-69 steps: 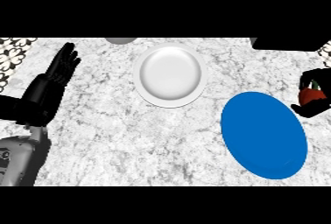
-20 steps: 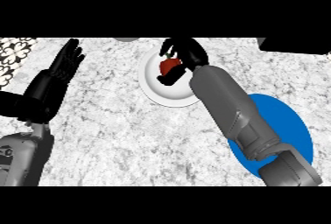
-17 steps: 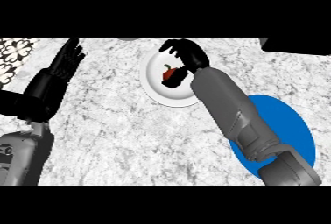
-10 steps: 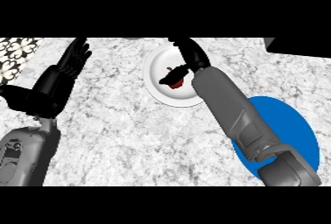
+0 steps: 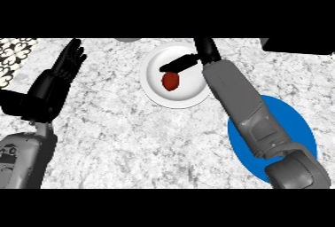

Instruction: Pick the bell pepper from the plate and place it in the plate

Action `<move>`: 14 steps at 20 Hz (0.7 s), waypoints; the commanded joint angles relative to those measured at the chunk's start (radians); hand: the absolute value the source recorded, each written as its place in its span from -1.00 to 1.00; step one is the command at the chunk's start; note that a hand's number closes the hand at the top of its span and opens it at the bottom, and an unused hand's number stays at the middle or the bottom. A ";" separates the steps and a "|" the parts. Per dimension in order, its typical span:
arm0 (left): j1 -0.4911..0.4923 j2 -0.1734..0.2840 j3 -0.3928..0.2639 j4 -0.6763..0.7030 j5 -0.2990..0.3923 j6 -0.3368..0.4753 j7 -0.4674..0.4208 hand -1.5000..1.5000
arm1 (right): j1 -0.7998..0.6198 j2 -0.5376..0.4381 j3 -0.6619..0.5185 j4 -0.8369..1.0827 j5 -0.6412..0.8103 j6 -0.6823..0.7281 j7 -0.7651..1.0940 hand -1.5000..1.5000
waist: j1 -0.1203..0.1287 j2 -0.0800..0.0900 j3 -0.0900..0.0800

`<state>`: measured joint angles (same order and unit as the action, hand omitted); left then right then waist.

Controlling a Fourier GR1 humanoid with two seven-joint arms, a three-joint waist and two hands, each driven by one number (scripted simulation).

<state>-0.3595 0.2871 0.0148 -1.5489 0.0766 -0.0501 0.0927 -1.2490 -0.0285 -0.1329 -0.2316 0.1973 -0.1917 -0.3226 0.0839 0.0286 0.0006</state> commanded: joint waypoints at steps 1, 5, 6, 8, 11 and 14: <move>0.002 0.007 0.019 -0.020 0.007 0.010 0.036 0.00 | -0.001 -0.074 -0.075 0.011 -0.067 0.077 -0.024 -1.00 | -0.024 -0.007 0.000; 0.027 -0.012 0.006 0.014 -0.023 0.017 -0.016 0.00 | 0.027 -0.164 -0.100 0.035 -0.082 0.154 -0.062 -1.00 | -0.033 -0.004 0.000; 0.018 0.000 0.008 -0.051 0.005 0.005 0.063 0.00 | 0.046 -0.140 -0.109 0.043 -0.087 0.124 -0.093 -1.00 | -0.021 -0.005 0.001; 0.066 -0.001 0.020 0.006 -0.014 -0.002 -0.045 0.00 | 0.057 -0.243 -0.123 0.031 -0.101 0.234 -0.108 -1.00 | -0.035 -0.005 0.000; 0.048 0.012 0.029 -0.047 -0.005 -0.003 0.011 0.00 | 0.113 -0.250 -0.116 0.042 -0.088 0.246 -0.185 -1.00 | -0.035 -0.009 0.001; 0.073 -0.016 0.000 -0.046 -0.023 0.003 -0.013 0.00 | 0.130 -0.313 -0.106 0.065 -0.070 0.314 -0.218 -1.00 | -0.023 -0.003 0.001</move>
<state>-0.3166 0.2819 0.0282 -1.5766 0.0620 -0.0441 0.0901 -1.1527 -0.2844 -0.2400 -0.1860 0.1187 0.0582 -0.4936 0.0558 0.0240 0.0015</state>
